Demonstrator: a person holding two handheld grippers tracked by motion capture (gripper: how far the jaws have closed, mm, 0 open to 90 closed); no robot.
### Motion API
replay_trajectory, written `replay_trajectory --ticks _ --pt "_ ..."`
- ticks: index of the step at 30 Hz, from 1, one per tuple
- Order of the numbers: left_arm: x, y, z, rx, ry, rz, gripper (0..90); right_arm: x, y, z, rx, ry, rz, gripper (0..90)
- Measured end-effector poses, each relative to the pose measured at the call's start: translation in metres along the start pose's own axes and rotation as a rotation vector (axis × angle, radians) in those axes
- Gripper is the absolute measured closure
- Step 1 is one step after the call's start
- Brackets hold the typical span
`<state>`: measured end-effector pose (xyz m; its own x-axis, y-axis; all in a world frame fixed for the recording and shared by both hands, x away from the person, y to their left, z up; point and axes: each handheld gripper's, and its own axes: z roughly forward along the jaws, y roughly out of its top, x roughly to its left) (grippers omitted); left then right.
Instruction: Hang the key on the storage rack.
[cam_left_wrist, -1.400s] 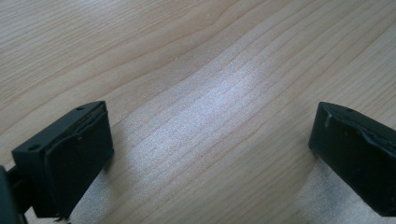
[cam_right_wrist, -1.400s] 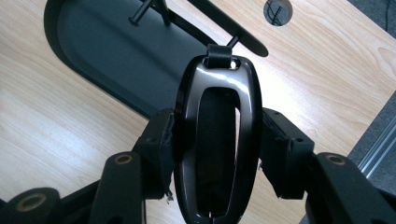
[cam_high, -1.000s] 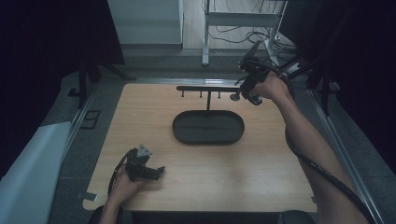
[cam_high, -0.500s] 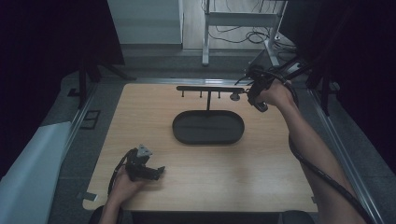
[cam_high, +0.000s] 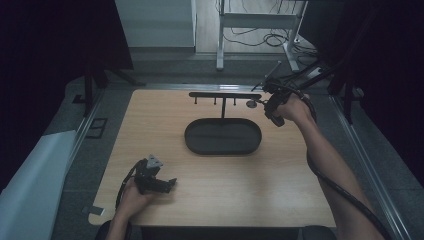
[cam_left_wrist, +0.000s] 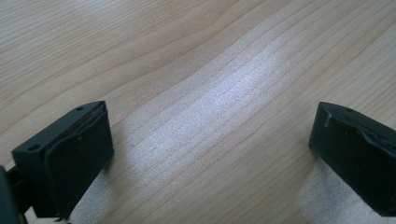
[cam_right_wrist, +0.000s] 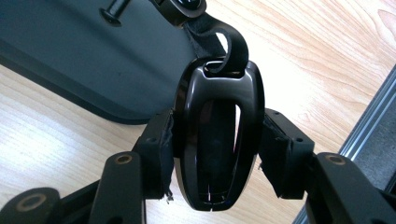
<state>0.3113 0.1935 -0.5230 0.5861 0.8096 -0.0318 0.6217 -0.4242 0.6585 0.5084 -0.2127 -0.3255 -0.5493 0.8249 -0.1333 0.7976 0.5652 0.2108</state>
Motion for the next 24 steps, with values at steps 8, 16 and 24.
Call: replay_trajectory --ticks 8,16,24 --pt "0.0 0.0 0.0 -0.003 0.001 -0.001 0.0 0.003 -0.002 0.015 -0.006 -0.006 -0.004 48.6" --pt "0.0 0.0 0.0 -0.005 0.001 -0.001 0.0 0.006 -0.003 0.036 -0.025 0.0 -0.005 48.5" --pt "0.0 0.0 0.0 -0.005 0.002 -0.001 0.0 0.009 -0.002 0.049 -0.056 0.001 0.004 48.4"
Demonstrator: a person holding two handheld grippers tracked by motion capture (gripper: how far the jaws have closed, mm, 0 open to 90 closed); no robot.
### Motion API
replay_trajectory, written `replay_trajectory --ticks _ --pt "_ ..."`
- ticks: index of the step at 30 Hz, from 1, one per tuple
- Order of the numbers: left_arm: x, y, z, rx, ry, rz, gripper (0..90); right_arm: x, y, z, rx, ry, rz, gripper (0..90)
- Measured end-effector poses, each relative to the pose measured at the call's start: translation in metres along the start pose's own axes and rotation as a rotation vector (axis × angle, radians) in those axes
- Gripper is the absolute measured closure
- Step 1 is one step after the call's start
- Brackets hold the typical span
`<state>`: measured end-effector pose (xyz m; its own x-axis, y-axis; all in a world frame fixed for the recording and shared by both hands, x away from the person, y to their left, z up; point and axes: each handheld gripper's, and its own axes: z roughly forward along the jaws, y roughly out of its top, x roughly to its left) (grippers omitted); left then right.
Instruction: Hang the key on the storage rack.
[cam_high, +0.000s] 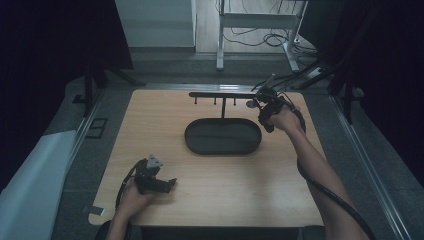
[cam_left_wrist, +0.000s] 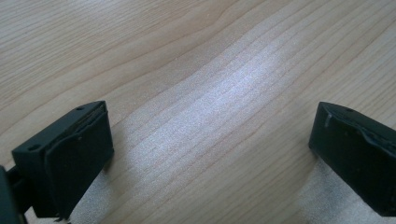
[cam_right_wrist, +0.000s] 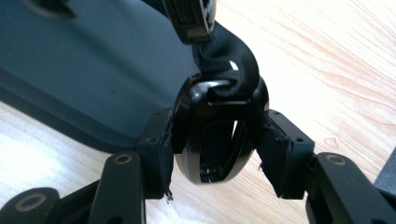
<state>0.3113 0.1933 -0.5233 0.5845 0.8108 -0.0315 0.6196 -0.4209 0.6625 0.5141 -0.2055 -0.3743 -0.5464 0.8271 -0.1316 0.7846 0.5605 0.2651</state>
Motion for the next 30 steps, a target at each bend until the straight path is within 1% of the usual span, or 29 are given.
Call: replay_trajectory --ticks 1,7,8,10,11,14,15,16,20,24,26,28,30 --pt "0.0 0.0 0.0 0.0 -0.001 -0.002 0.0 0.001 0.0 0.003 -0.012 -0.003 0.002 48.3" --pt "0.0 0.0 0.0 0.0 0.0 -0.002 0.0 0.004 0.001 0.01 -0.023 0.002 -0.001 47.6" --pt "0.0 0.0 0.0 0.0 -0.001 -0.002 0.0 0.005 0.001 0.012 -0.022 -0.004 -0.012 40.6" --pt "0.0 0.0 0.0 0.0 0.0 -0.002 0.0 0.005 0.001 0.012 -0.026 -0.003 -0.01 39.4" --pt "0.0 0.0 0.0 0.0 -0.001 -0.002 0.0 0.005 0.0 0.011 -0.044 0.0 -0.007 37.1" --pt "0.0 0.0 0.0 0.0 0.0 -0.002 0.0 0.005 -0.001 0.009 -0.057 0.001 -0.01 34.5" --pt "0.0 0.0 0.0 0.0 0.0 -0.002 0.0 0.005 -0.002 0.006 -0.076 0.006 -0.018 31.1" --pt "0.0 0.0 0.0 0.0 0.0 -0.002 0.0 0.005 -0.002 0.005 -0.081 0.012 -0.024 30.0" --pt "0.0 0.0 0.0 0.0 0.0 -0.002 0.0 0.006 -0.005 0.002 -0.086 0.019 -0.04 28.2" --pt "0.0 0.0 0.0 0.0 -0.001 -0.002 0.0 0.006 -0.008 -0.002 -0.087 0.017 -0.046 23.9" --pt "0.0 0.0 0.0 0.0 0.0 -0.002 0.0 0.006 -0.009 -0.003 -0.082 0.027 -0.047 20.8" --pt "0.0 0.0 0.0 0.0 -0.001 -0.004 0.0 0.006 -0.01 -0.004 -0.083 0.031 -0.051 20.0" --pt "0.0 0.0 0.0 0.0 0.0 -0.003 0.0 0.007 -0.011 -0.006 -0.087 0.031 -0.056 16.8"
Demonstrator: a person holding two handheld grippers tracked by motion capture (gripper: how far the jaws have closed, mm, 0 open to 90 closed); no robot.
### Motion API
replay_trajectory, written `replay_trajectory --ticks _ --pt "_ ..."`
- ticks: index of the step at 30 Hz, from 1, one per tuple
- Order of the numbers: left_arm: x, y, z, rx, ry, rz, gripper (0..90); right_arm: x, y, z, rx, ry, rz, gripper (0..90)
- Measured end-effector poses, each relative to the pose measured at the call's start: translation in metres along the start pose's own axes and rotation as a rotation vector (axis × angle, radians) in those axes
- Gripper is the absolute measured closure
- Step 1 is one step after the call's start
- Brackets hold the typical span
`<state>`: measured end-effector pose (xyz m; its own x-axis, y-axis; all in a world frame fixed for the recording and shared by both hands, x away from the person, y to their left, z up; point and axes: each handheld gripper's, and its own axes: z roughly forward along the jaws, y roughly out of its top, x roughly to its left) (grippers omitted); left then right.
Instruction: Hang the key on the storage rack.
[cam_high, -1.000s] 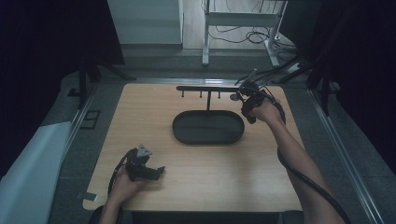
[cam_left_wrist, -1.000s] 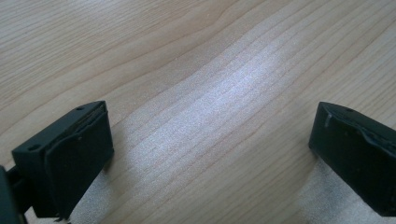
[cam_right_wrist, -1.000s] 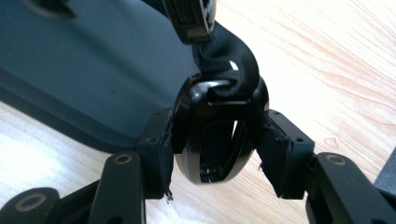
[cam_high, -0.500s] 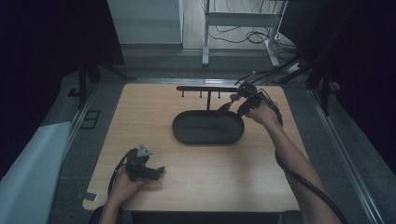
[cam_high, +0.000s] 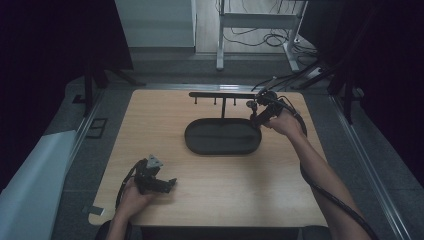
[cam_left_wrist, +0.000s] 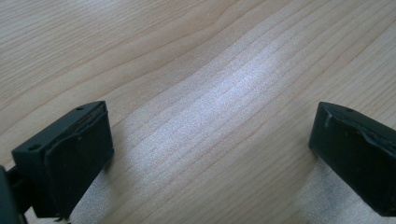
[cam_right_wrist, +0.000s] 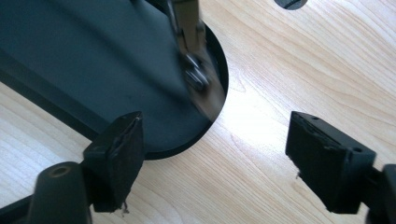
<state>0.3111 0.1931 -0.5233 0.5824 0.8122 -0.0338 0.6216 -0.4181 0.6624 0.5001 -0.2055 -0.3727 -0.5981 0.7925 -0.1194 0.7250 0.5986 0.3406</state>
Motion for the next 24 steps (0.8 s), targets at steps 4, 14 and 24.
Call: replay_trajectory --ticks 4,14,24 --pt "0.0 0.0 0.0 0.0 0.0 0.001 0.0 0.003 -0.001 -0.003 -0.018 0.0 -0.005 13.2" --pt "0.0 0.0 0.0 0.0 0.0 0.001 0.0 0.012 -0.008 -0.011 -0.046 0.006 -0.04 6.4" --pt "0.0 0.0 0.0 0.0 0.001 0.003 0.0 0.021 -0.021 -0.019 -0.088 0.025 -0.085 1.8"
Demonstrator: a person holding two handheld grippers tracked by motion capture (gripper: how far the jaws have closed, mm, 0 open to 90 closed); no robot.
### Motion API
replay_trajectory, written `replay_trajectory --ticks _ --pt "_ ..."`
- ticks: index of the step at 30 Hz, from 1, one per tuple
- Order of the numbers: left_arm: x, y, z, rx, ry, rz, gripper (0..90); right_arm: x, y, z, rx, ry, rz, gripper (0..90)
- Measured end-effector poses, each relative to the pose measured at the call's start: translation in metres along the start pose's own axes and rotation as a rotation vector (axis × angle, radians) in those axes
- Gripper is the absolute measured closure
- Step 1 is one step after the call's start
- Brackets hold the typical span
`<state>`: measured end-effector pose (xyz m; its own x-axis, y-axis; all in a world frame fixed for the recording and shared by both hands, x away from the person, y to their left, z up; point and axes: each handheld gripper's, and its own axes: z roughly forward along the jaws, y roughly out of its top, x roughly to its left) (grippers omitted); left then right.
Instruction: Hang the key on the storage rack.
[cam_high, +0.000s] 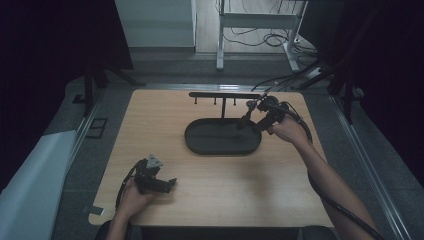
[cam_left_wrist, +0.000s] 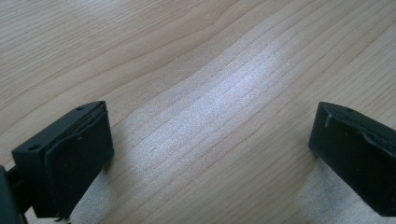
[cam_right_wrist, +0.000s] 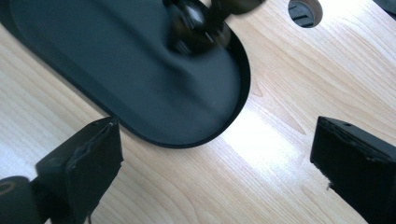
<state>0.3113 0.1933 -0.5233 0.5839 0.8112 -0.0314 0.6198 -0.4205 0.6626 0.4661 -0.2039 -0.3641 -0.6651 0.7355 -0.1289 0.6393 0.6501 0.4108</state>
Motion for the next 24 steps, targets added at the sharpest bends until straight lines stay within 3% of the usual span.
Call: replay_trajectory --ticks 24 --pt "0.0 0.0 0.0 0.005 0.0 0.002 0.0 0.016 -0.045 -0.02 -0.106 0.037 -0.033 0.0"
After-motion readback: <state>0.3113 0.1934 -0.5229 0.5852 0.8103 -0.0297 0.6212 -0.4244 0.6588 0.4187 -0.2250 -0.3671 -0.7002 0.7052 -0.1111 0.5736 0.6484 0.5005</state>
